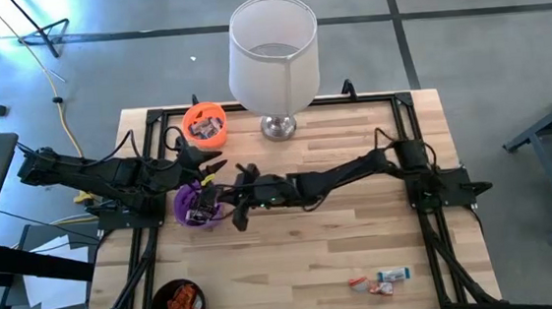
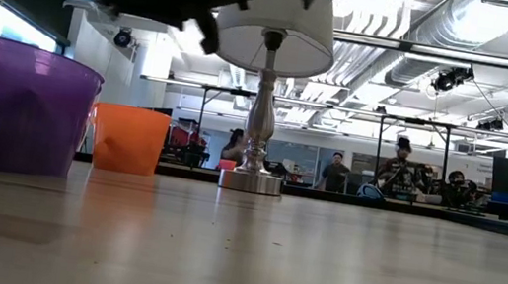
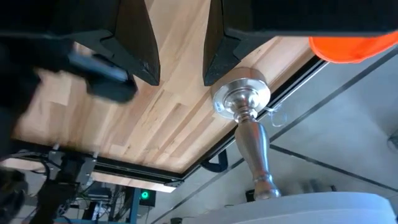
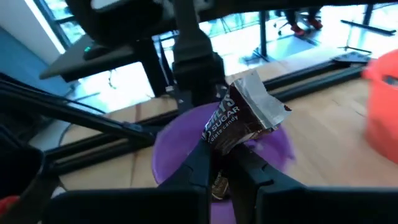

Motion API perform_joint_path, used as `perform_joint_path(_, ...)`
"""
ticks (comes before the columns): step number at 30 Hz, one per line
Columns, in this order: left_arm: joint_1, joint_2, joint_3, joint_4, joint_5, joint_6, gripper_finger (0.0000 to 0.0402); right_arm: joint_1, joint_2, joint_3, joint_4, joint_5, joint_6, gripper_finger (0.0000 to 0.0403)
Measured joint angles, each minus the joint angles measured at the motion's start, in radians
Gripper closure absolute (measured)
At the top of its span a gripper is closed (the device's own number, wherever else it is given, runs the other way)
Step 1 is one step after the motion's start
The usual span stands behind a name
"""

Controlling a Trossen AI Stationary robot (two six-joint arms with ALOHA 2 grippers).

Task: Sort candy
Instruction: Put the brown chocolate into the purple bucket

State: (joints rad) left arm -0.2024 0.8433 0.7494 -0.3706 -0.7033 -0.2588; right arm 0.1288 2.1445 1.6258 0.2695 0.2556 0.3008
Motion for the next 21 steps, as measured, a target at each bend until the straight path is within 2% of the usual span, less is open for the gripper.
perform_joint_path(9,0.000,0.000,0.000,-0.013,-0.019,0.001,0.0292,-0.014,0.128,0.176,-0.002,-0.157,-0.022,0.0382)
perform_joint_path(15,0.000,0.000,0.000,-0.025,-0.019,0.001,0.0292,-0.028,0.179,0.213,-0.003,-0.161,-0.024,0.0382)
perform_joint_path(21,0.000,0.000,0.000,-0.026,-0.018,0.026,0.0292,-0.056,0.186,0.213,0.005,-0.190,-0.102,0.0368)
